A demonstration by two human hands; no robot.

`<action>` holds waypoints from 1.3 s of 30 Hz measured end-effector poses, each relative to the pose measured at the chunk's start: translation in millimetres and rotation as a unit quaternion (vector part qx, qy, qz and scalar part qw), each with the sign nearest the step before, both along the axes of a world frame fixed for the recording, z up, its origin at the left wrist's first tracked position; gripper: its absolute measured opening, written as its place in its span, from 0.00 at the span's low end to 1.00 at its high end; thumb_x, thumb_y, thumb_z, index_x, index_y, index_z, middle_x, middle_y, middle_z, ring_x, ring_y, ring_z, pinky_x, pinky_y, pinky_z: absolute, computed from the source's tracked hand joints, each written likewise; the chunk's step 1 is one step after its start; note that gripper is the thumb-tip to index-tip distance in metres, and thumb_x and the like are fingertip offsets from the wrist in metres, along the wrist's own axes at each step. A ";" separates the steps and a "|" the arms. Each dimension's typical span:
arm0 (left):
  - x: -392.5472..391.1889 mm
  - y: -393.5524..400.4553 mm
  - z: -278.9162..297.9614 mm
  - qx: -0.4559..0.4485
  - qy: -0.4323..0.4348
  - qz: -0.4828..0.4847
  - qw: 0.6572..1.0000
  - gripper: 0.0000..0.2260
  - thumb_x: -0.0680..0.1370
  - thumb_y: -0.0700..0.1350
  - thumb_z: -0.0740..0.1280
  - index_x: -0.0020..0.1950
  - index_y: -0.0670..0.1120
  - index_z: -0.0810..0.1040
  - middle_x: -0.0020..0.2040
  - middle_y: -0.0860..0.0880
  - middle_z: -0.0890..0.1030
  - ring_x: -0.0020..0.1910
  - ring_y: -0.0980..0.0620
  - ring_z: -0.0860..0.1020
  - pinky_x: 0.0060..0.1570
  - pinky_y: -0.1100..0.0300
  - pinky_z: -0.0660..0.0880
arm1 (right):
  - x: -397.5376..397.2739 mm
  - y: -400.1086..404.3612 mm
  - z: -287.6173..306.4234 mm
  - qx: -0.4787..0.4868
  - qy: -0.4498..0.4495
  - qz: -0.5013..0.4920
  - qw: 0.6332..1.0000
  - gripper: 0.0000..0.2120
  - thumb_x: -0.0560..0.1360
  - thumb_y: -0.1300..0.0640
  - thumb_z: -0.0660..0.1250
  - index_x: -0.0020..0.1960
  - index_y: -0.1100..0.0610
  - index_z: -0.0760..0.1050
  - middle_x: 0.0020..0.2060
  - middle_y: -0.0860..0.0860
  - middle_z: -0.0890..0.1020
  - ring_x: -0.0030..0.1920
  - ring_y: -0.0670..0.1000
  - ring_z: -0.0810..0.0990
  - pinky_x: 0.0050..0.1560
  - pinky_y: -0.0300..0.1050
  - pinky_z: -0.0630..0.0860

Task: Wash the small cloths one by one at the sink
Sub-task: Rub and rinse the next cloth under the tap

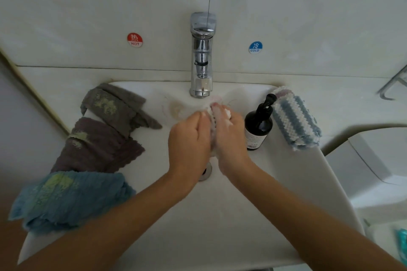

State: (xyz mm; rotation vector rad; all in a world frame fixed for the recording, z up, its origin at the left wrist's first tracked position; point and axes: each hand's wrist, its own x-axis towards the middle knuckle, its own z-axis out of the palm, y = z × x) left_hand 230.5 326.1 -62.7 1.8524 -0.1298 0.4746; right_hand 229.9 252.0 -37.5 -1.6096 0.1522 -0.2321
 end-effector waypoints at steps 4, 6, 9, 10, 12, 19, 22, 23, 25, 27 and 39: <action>-6.2 -8.2 3.3 -0.010 0.000 -0.016 1.000 0.20 0.82 0.48 0.58 0.30 0.49 0.70 0.24 0.52 0.69 0.23 0.56 0.69 0.25 0.62 0.66 | -3.0 -2.2 6.4 -0.034 -0.035 -0.020 0.999 0.17 0.82 0.57 0.60 0.35 0.55 0.71 0.30 0.50 0.74 0.31 0.49 0.74 0.36 0.46 0.73; 15.7 -0.1 5.6 -0.013 0.030 0.024 0.999 0.21 0.83 0.45 0.59 0.28 0.51 0.67 0.23 0.53 0.67 0.23 0.57 0.67 0.26 0.64 0.65 | -12.6 4.5 1.2 -0.025 -0.058 -0.006 0.998 0.18 0.80 0.59 0.62 0.32 0.63 0.66 0.27 0.52 0.69 0.30 0.52 0.68 0.32 0.49 0.66; 15.7 7.0 0.2 0.019 0.012 0.033 0.999 0.20 0.83 0.45 0.58 0.30 0.50 0.67 0.25 0.52 0.70 0.25 0.53 0.70 0.27 0.53 0.70 | -10.5 6.9 -1.2 -0.038 -0.053 -0.001 0.998 0.17 0.75 0.58 0.63 0.31 0.64 0.65 0.26 0.52 0.67 0.30 0.50 0.67 0.32 0.46 0.64; 4.8 4.0 -1.0 0.039 -0.018 0.021 0.999 0.19 0.82 0.46 0.57 0.30 0.49 0.68 0.25 0.52 0.69 0.24 0.52 0.70 0.27 0.52 0.70 | -2.4 4.8 -2.5 -0.043 -0.040 -0.015 0.998 0.16 0.76 0.58 0.63 0.31 0.61 0.66 0.27 0.51 0.68 0.33 0.50 0.69 0.36 0.45 0.66; -16.0 -5.0 0.4 0.044 -0.049 -0.020 0.998 0.18 0.80 0.49 0.56 0.31 0.45 0.68 0.24 0.52 0.68 0.23 0.50 0.69 0.24 0.52 0.69 | 4.2 2.2 0.5 -0.045 -0.025 -0.029 0.998 0.12 0.78 0.62 0.62 0.36 0.56 0.70 0.30 0.46 0.70 0.39 0.49 0.70 0.44 0.40 0.66; 15.6 1.9 0.7 -0.019 0.046 0.036 0.998 0.20 0.83 0.47 0.58 0.30 0.47 0.70 0.25 0.50 0.70 0.25 0.52 0.69 0.30 0.49 0.71 | -8.2 4.0 -17.2 -0.131 -0.058 -0.008 0.990 0.17 0.77 0.54 0.62 0.32 0.60 0.68 0.28 0.54 0.68 0.29 0.51 0.69 0.32 0.47 0.66; -11.2 -5.9 1.4 0.009 0.000 -0.012 1.000 0.18 0.81 0.49 0.57 0.32 0.45 0.72 0.25 0.51 0.71 0.25 0.53 0.72 0.27 0.56 0.70 | 1.9 4.2 -7.0 0.008 0.009 -0.036 0.999 0.10 0.82 0.58 0.58 0.46 0.58 0.76 0.40 0.53 0.77 0.43 0.53 0.78 0.45 0.42 0.64; -9.4 -6.2 3.2 0.006 0.000 -0.012 1.000 0.18 0.81 0.49 0.57 0.32 0.46 0.72 0.25 0.51 0.71 0.25 0.54 0.71 0.26 0.58 0.70 | 0.5 3.5 -9.7 -0.050 0.000 -0.019 0.999 0.11 0.82 0.57 0.57 0.49 0.58 0.77 0.43 0.56 0.79 0.47 0.56 0.78 0.48 0.42 0.65; 7.8 -2.2 6.9 -0.012 0.015 0.018 1.000 0.20 0.82 0.47 0.58 0.30 0.47 0.70 0.24 0.52 0.70 0.23 0.55 0.68 0.25 0.61 0.66 | -6.0 9.4 -10.2 -0.037 -0.002 -0.012 0.999 0.15 0.81 0.56 0.58 0.38 0.53 0.75 0.35 0.60 0.77 0.37 0.59 0.76 0.42 0.51 0.72; 16.8 4.0 8.4 -0.025 0.027 0.034 0.999 0.21 0.83 0.45 0.59 0.29 0.48 0.67 0.24 0.52 0.68 0.24 0.57 0.66 0.26 0.60 0.65 | -11.1 10.2 -10.4 0.046 0.026 0.001 0.999 0.21 0.81 0.58 0.58 0.30 0.53 0.67 0.25 0.54 0.70 0.27 0.52 0.69 0.31 0.48 0.67; -1.6 -3.8 11.8 -0.064 0.057 0.005 0.996 0.21 0.82 0.44 0.60 0.28 0.47 0.64 0.23 0.55 0.64 0.23 0.58 0.63 0.25 0.67 0.61 | -1.2 3.0 4.8 0.029 0.084 0.023 0.996 0.16 0.82 0.63 0.56 0.35 0.58 0.65 0.31 0.49 0.68 0.33 0.45 0.70 0.37 0.37 0.68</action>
